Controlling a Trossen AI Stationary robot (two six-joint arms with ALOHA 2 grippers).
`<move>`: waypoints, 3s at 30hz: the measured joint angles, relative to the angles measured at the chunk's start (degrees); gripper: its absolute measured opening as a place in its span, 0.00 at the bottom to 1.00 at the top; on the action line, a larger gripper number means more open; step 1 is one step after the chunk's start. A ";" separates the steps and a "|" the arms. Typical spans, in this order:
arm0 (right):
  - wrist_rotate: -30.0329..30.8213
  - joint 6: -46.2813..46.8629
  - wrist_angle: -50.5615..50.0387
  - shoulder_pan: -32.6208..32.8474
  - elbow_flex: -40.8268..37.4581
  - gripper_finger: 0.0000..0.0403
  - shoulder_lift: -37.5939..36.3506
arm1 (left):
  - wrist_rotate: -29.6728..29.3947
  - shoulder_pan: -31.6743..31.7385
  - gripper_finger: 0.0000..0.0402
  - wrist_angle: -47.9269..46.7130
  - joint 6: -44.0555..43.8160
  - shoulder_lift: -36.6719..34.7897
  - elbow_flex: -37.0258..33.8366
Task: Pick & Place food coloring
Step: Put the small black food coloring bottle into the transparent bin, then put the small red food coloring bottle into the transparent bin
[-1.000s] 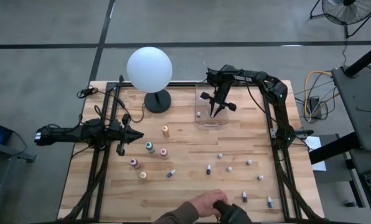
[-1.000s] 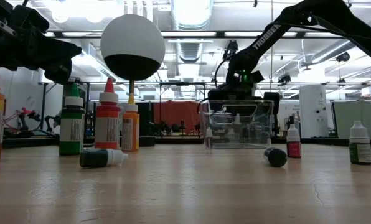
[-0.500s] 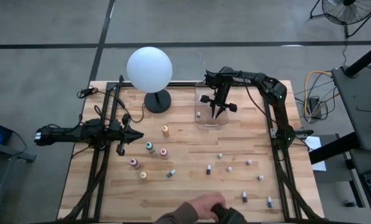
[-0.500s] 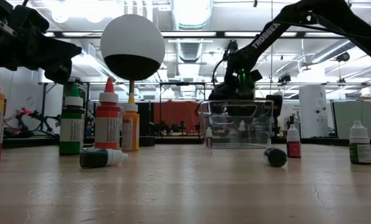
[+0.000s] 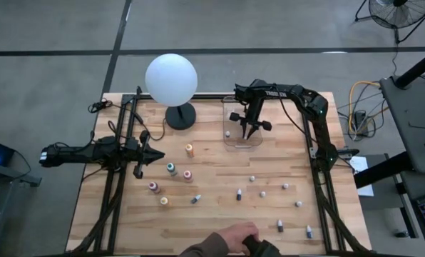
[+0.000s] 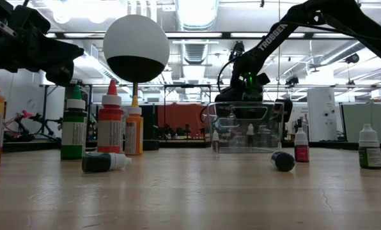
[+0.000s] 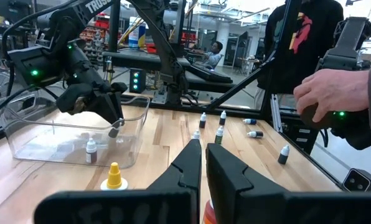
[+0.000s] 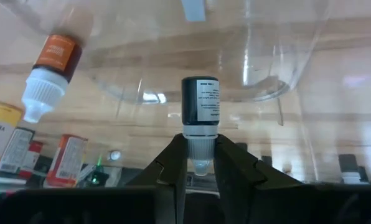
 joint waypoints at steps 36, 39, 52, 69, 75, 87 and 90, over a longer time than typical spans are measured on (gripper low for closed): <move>1.56 -11.83 1.18 -1.01 8.20 0.23 -4.03 | 0.00 0.00 0.00 0.00 -0.02 0.00 0.00; 6.35 -16.92 0.81 -0.87 9.39 0.23 -7.42 | 0.00 -0.02 0.00 -0.02 -0.02 0.00 0.00; 23.67 -35.68 0.17 3.76 3.61 0.23 -29.82 | 0.00 -0.02 0.00 0.00 -0.02 0.00 0.00; 33.51 -40.91 -14.41 20.54 -7.74 0.34 -55.86 | 0.00 -0.02 0.00 0.00 -0.02 0.00 0.00; 33.53 -39.13 -14.39 27.09 -12.78 0.49 -60.57 | 0.00 0.00 0.00 0.00 0.00 0.00 0.00; 33.53 -33.79 -11.34 42.46 -23.68 0.61 -64.08 | 0.00 0.00 0.00 0.00 0.00 0.00 0.00; 33.75 -29.26 -8.15 45.16 -26.80 0.60 -64.43 | 0.00 -0.01 0.00 0.00 -0.01 0.00 0.00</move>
